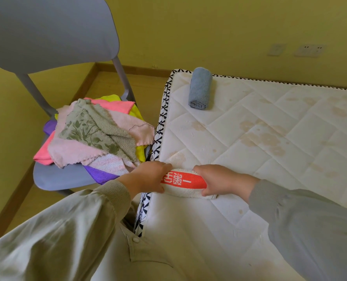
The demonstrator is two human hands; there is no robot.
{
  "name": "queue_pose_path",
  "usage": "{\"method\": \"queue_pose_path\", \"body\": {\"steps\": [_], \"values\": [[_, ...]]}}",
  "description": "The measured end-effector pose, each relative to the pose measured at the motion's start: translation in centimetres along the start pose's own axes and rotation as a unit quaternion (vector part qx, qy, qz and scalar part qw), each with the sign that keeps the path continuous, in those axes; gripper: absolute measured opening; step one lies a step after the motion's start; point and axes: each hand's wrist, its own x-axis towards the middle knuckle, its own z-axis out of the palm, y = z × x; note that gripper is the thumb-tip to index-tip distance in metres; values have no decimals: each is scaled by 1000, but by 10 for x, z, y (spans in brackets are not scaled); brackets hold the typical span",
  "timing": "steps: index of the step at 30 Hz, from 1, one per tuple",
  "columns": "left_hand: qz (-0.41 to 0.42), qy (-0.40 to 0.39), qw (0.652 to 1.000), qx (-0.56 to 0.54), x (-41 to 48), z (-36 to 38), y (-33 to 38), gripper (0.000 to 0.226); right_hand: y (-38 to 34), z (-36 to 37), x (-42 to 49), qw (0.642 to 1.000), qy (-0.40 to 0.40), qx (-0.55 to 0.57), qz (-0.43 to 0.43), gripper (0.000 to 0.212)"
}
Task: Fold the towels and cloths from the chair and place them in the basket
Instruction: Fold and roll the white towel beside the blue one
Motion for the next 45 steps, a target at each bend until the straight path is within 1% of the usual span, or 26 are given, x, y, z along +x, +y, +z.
{"method": "queue_pose_path", "body": {"steps": [3,5,6,8,9,10,13,15,16,18,19,22,24,26,27,29,30,32,33,34,37,39,41,42,43,45], "values": [[-2,-3,999,-40,-3,1,0,57,2,9,-6,999,13,-35,-19,49],[-20,-6,992,-121,-6,2,-2,56,4,14,-11,999,25,-27,-26,50],[-37,-7,982,-185,-8,3,-5,53,5,14,-13,999,30,-1,-17,48],[-80,-7,943,-324,-12,4,-13,49,8,12,-16,989,44,134,43,38],[-101,-7,917,-385,-14,4,-18,49,12,11,-17,967,55,233,83,33],[-118,-5,889,-442,-16,3,-21,51,15,10,-17,931,66,342,112,29],[-132,10,779,-613,-17,-1,-25,65,23,11,-12,775,105,612,118,27],[-141,20,709,-691,-13,-5,-23,64,21,9,-6,685,111,710,116,20],[-146,23,681,-717,-10,-8,-22,58,20,6,-2,655,114,737,122,18],[-150,26,644,-750,-6,-14,-22,47,18,-2,3,615,116,769,131,15],[-149,27,637,-755,-2,-16,-24,45,20,-6,5,602,115,779,130,14],[-146,24,637,-757,6,-31,-28,41,28,-18,7,586,108,795,113,15],[-143,30,647,-749,14,-42,-30,37,34,-27,9,582,101,801,101,16],[-134,53,649,-747,29,-50,-34,42,41,-35,14,597,92,790,103,16],[-135,75,646,-748,37,-52,-37,43,44,-41,17,619,85,773,108,14],[-142,130,628,-754,57,-57,-42,40,51,-56,24,669,71,732,107,14],[-146,152,607,-766,68,-60,-43,39,55,-64,28,681,76,722,101,14],[-137,184,575,-785,90,-71,-44,37,63,-82,37,663,116,734,89,14],[-129,191,580,-781,101,-79,-44,35,68,-90,42,641,143,749,85,13],[-118,186,601,-768,110,-87,-43,39,73,-97,47,616,169,765,84,11],[-123,138,759,-624,135,-100,-46,67,92,-112,64,525,226,816,85,12],[-155,124,857,-476,153,-92,-52,70,105,-120,76,461,266,842,88,11],[-169,42,948,-266,172,-68,-51,65,119,-128,89,404,306,859,75,9],[-177,17,974,-144,182,-51,-48,65,126,-132,95,379,324,864,64,9],[-192,20,979,-67,188,-36,-44,69,133,-136,101,353,343,869,56,8],[-230,71,970,-41,192,-15,-37,75,146,-139,111,300,379,874,45,9]]}}
